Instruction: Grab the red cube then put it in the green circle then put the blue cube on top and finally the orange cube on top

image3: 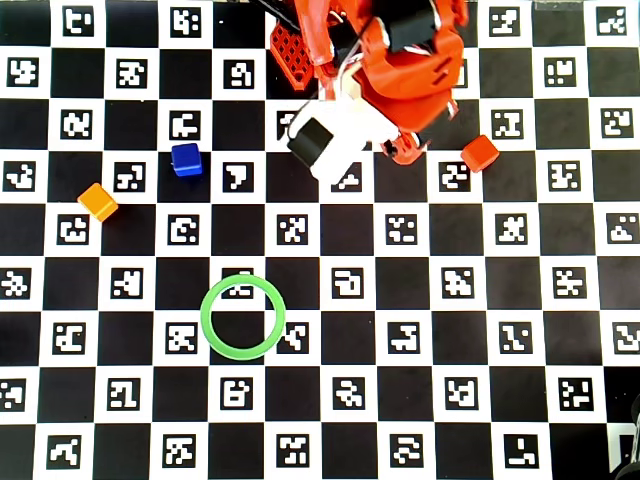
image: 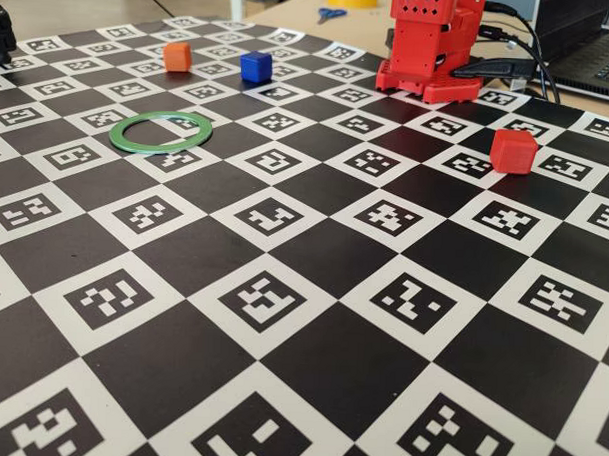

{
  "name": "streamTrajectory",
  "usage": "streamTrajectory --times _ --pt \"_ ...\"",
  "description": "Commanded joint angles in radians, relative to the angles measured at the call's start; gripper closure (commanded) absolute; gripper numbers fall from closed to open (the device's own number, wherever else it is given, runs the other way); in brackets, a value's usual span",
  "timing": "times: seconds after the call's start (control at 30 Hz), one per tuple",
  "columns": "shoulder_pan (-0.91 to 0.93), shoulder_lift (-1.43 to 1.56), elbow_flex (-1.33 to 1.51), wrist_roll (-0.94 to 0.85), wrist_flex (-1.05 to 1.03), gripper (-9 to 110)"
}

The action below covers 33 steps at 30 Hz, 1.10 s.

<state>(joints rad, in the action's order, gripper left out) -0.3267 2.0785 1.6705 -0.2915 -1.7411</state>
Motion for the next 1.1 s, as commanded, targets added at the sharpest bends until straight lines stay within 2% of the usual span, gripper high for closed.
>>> streamTrajectory --times 0.0,0.33,0.43,0.63,0.93,1.07 --pt "-0.003 -0.051 -0.146 0.100 -0.100 94" --pt "-0.158 -0.063 -0.230 0.328 -0.083 87" --pt "-0.212 -0.074 -0.229 0.288 -0.080 82" --pt "-0.305 -0.103 -0.225 0.347 -0.064 79" --pt "-0.345 -0.084 -0.037 0.356 0.083 78" --pt "-0.374 -0.092 0.025 0.474 0.077 70"
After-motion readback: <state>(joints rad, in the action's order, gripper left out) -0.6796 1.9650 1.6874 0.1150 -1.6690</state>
